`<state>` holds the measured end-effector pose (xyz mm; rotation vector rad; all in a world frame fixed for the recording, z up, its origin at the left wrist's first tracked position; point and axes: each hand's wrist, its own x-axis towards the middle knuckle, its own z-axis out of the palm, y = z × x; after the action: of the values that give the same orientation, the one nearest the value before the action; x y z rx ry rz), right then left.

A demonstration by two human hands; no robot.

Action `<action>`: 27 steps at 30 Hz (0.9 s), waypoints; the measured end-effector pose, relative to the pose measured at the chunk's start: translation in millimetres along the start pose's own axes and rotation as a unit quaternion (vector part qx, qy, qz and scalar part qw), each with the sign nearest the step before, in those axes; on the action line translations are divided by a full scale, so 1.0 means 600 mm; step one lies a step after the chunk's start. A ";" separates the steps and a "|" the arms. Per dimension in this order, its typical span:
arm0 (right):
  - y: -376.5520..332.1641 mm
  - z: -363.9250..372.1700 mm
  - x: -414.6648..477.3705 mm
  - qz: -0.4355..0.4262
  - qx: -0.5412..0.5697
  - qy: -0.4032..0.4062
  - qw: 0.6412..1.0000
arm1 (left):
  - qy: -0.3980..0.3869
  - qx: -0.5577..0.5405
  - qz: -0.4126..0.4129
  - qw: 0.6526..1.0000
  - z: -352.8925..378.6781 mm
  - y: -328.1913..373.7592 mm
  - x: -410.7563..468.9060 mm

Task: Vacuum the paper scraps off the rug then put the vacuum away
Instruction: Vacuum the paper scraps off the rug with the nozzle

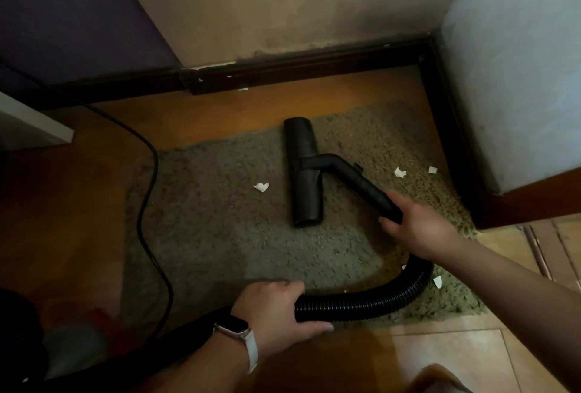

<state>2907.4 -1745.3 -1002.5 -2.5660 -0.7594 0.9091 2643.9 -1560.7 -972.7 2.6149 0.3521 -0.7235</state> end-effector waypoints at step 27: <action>0.012 -0.002 0.003 -0.023 0.026 -0.023 0.999 | 0.023 0.001 0.028 0.999 -0.014 0.000 0.002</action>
<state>2912.1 -1750.1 -1005.3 -2.4798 -0.7936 0.9624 2648.7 -1556.4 -966.9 2.6348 0.2907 -0.6472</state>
